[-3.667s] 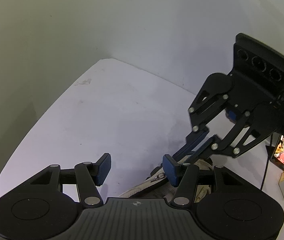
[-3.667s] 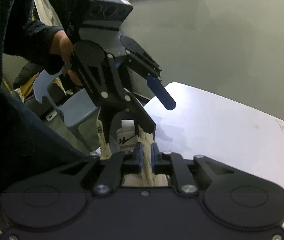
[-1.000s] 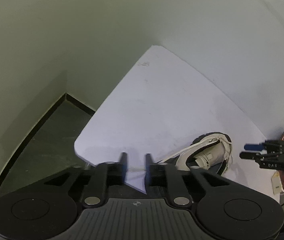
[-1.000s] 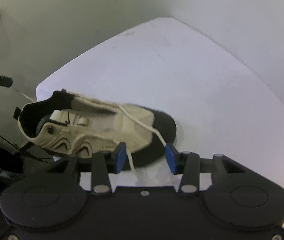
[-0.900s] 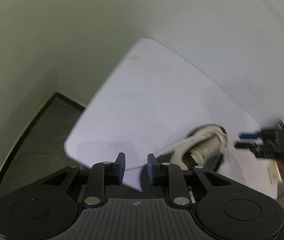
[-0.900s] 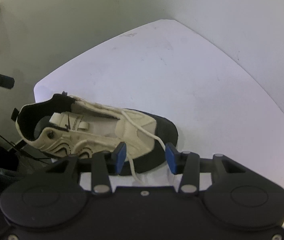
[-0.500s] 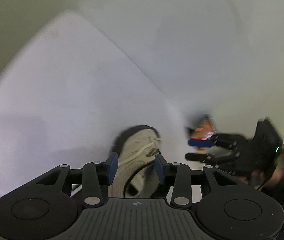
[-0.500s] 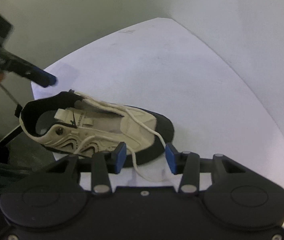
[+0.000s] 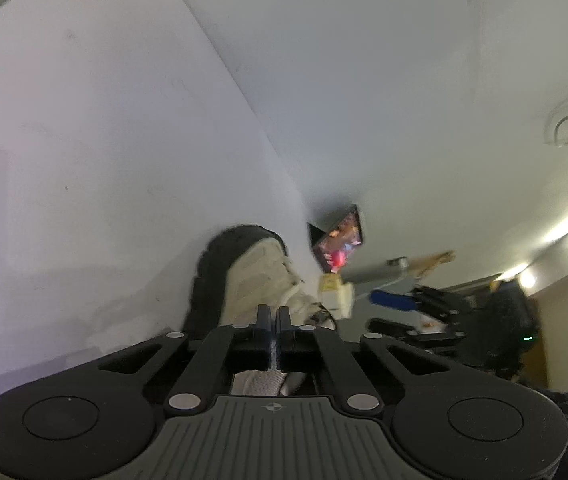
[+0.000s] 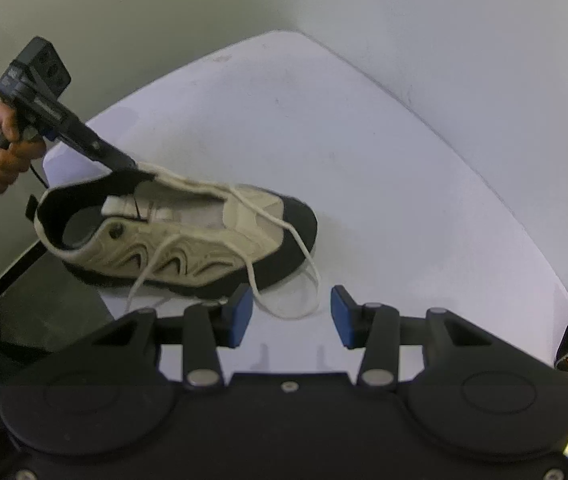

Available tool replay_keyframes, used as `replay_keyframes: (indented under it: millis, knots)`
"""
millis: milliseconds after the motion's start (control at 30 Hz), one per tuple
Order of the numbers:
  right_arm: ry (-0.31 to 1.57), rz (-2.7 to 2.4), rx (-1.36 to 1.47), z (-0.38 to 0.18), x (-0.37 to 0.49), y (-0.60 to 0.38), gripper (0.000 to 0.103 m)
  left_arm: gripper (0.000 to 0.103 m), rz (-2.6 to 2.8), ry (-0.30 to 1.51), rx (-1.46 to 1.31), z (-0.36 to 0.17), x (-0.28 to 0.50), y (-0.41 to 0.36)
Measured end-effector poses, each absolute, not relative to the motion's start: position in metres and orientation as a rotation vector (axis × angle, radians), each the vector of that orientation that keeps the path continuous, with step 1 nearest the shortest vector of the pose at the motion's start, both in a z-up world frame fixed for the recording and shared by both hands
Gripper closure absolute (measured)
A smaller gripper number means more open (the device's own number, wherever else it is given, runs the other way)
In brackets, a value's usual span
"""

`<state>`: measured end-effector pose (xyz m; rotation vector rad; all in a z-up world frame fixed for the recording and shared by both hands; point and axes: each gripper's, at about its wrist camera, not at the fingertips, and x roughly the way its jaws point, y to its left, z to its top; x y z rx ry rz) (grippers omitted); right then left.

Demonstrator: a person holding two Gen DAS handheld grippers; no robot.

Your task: Lace up shoes with both hands

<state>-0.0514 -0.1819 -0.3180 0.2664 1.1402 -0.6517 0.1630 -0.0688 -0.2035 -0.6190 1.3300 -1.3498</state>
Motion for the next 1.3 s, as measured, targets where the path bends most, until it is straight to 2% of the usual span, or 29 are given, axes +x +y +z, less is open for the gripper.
replay_keyframes:
  millis: [233, 433, 900, 1300]
  knots:
    - [1.100, -0.632, 0.231, -0.310, -0.036, -0.185, 0.061, 0.103, -1.225, 1.155, -0.254, -0.155, 0.141, -0.068]
    - [1.112, -0.594, 0.212, -0.313, -0.022, -0.189, 0.061, 0.103, -1.147, 1.096, -0.025, -0.134, 0.115, -0.073]
    - [1.201, -0.551, 0.198, -0.348, -0.015, -0.221, 0.061, 0.103, -0.921, 1.057, 0.123, -0.110, 0.075, -0.047]
    - [1.182, -0.440, 0.329, -0.381, -0.035, -0.265, 0.065, 0.103, -0.686, 1.144, 0.139, -0.111, 0.034, -0.015]
